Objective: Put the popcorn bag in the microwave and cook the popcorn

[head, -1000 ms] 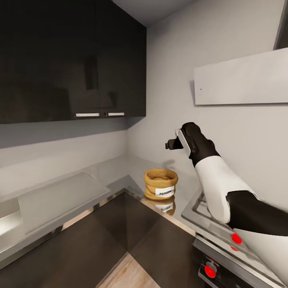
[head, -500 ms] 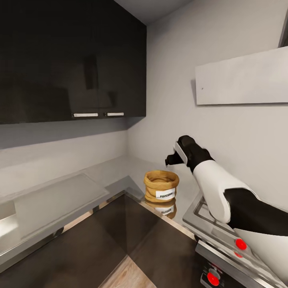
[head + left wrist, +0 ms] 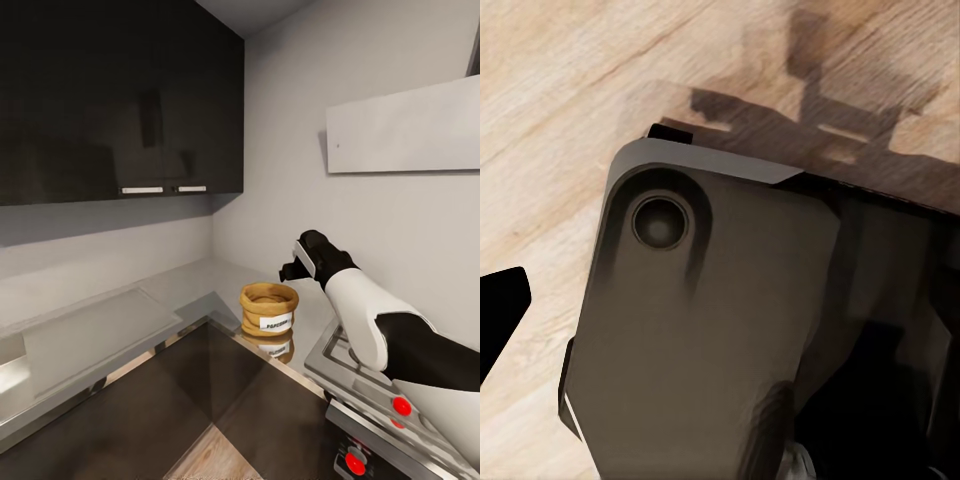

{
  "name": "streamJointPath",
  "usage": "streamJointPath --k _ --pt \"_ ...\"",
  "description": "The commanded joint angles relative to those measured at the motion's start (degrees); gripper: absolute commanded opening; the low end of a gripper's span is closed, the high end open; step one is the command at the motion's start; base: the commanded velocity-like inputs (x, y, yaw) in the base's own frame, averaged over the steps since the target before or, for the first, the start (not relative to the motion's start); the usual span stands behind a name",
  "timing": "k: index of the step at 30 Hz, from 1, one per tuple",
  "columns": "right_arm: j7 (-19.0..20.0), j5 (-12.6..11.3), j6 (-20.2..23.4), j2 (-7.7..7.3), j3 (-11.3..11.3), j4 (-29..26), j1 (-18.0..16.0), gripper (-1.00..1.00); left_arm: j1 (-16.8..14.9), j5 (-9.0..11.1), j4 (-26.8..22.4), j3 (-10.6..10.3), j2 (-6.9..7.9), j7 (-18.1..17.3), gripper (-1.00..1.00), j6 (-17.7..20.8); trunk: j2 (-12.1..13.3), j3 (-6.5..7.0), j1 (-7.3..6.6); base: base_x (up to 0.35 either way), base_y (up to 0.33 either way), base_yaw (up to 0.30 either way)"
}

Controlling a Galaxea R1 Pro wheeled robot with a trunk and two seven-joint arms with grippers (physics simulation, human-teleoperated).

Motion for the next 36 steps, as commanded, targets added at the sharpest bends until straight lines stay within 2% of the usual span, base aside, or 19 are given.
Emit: streamJointPath --k 1,20,36 --pt "0.10 0.39 0.25 0.00 0.05 -0.14 -0.04 1.00 0.00 0.16 -0.06 0.24 -0.02 -0.02 1.00 -0.09 -0.07 -0.17 0.01 0.000 0.000 0.000" --pt "-0.03 0.46 0.25 -0.01 0.14 -0.99 -0.04 1.00 0.00 0.16 -0.06 0.24 -0.02 -0.05 1.00 -0.10 -0.07 -1.90 0.01 0.000 0.000 0.000" --pt "-0.13 0.38 0.25 -0.09 0.14 0.02 -0.02 1.00 0.00 0.16 -0.06 0.24 -0.02 -0.05 1.00 -0.11 -0.07 -2.02 0.01 0.000 0.000 0.000"
